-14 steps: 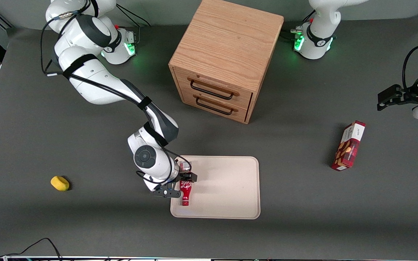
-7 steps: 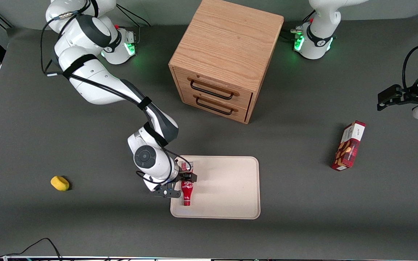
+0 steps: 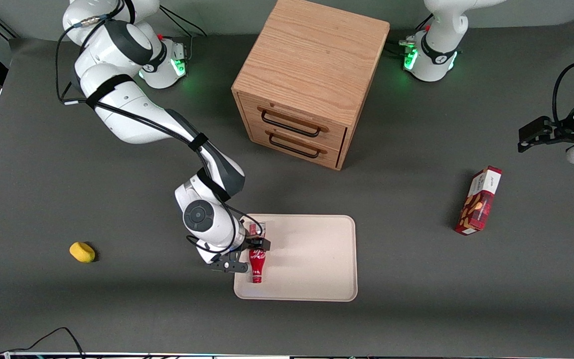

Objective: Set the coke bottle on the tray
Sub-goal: 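Lower the bottle onto the tray and open the right gripper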

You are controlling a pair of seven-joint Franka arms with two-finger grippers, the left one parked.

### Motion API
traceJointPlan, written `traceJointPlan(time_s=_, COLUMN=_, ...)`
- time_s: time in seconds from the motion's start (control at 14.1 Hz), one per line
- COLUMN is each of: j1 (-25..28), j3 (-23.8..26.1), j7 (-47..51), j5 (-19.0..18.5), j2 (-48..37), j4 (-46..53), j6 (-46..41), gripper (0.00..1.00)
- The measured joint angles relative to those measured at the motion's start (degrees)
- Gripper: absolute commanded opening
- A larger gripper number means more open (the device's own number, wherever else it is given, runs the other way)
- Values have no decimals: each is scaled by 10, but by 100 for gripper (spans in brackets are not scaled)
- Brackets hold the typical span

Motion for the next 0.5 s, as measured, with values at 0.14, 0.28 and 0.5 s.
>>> traceJointPlan(time_s=0.14, j1=0, j3=0, j7=0, j5=0, j2=0, j4=0, j6=0, gripper=100)
traceJointPlan(time_s=0.28, j1=0, j3=0, j7=0, j5=0, j2=0, j4=1, j6=0, gripper=100)
traceJointPlan(time_s=0.5, j1=0, j3=1, j7=0, j5=0, j2=0, j4=2, j6=0, gripper=100)
